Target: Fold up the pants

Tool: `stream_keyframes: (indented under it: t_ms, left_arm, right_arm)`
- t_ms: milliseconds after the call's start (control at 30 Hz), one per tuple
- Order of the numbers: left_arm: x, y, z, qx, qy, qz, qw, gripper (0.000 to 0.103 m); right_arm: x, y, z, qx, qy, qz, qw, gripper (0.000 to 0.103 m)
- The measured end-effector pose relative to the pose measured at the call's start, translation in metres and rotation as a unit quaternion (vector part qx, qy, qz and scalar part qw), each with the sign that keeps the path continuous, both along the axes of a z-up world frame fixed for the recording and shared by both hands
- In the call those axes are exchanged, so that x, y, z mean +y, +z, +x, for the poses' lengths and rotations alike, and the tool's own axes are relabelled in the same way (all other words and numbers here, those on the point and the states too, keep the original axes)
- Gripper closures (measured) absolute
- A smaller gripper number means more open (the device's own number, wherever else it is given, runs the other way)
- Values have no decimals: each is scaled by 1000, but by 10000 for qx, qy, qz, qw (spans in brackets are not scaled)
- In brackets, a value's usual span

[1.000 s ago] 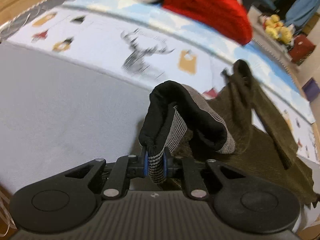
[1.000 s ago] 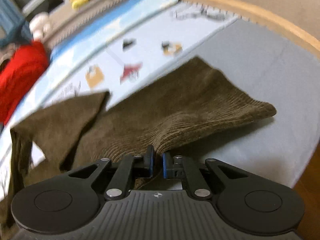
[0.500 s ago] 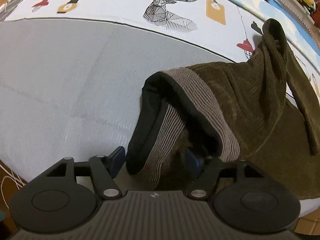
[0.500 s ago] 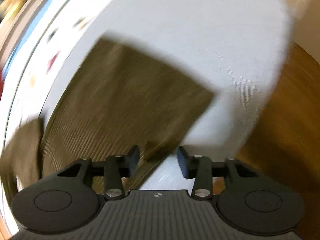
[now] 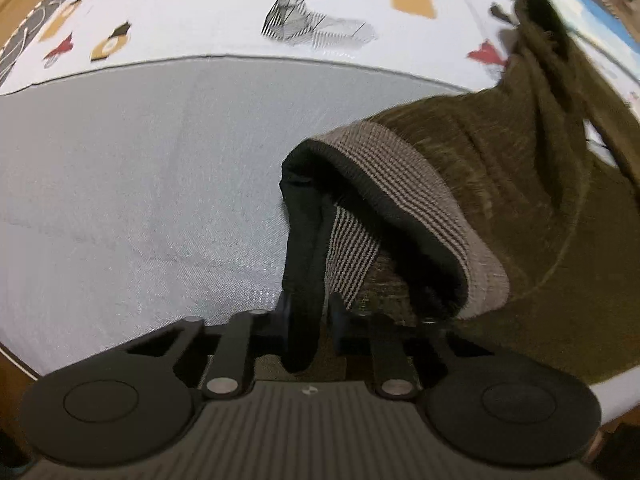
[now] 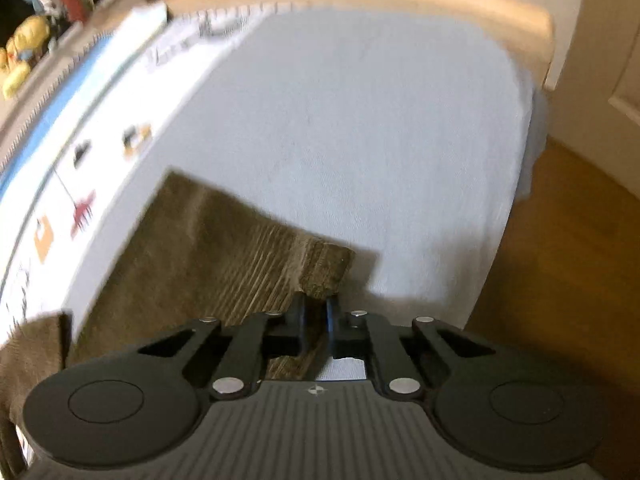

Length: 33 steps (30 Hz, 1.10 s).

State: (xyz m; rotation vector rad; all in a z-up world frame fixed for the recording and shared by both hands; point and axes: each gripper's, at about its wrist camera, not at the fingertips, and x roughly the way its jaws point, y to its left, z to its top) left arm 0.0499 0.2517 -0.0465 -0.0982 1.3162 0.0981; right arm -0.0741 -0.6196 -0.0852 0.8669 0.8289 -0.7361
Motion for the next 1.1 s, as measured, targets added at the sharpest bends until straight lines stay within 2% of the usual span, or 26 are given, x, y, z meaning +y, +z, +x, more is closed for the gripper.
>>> stream_keyframes:
  t_ms: [100, 167, 300, 367, 433, 533, 600, 667, 767, 833, 933, 967, 1067, 1100]
  left_arm:
    - [-8, 8, -8, -71, -231, -90, 9997, 87]
    - [-12, 6, -14, 43, -397, -34, 9992, 87]
    - [-15, -1, -13, 320, -618, 127, 9975, 85]
    - [-12, 4, -17, 301, -518, 194, 9980, 76]
    - [-10, 16, -16, 70, -338, 436, 9985, 75]
    - [-10, 47, -14, -720, -48, 707, 9949, 75]
    - [-18, 66, -7, -1185, 47, 591, 9912, 75]
    - [-31, 74, -2, -1374, 19, 425, 9896, 75]
    - [-64, 76, 7, -1403, -394, 284, 9889, 75]
    - [-94, 72, 12, -1282, -728, 297, 9886, 75]
    - [-128, 61, 23, -1107, -1101, 237, 9875, 74]
    - [-140, 58, 27, -1038, -1215, 209, 9869, 70]
    - [-163, 46, 30, -928, -1428, 159, 9853, 59]
    - [-170, 42, 32, -870, -1502, 169, 9847, 59]
  right_arm:
    - [-6, 2, -14, 88, -388, 68, 9992, 94]
    - [-8, -5, -13, 261, -583, 171, 9978, 93]
    - [3, -11, 6, 460, -229, 46, 9987, 91]
    - [8, -4, 5, 503, -260, -106, 9983, 86]
    - [15, 6, 1, 521, -374, -386, 9972, 78]
    - [33, 33, 5, 474, -350, -1170, 9914, 71]
    - [43, 47, 13, 183, -87, -1567, 9874, 71]
    - [62, 60, 25, -158, 380, -1852, 9818, 71]
    - [104, 75, 53, -630, 1418, -2122, 9648, 71]
    - [137, 83, 72, -909, 2218, -2254, 9443, 71]
    - [195, 90, 98, -1206, 3330, -2437, 9029, 71]
    - [212, 90, 105, -1247, 3665, -2423, 8896, 71]
    - [267, 81, 130, -1031, 4638, -2310, 8490, 71]
    - [284, 76, 138, -900, 4894, -2278, 8370, 71]
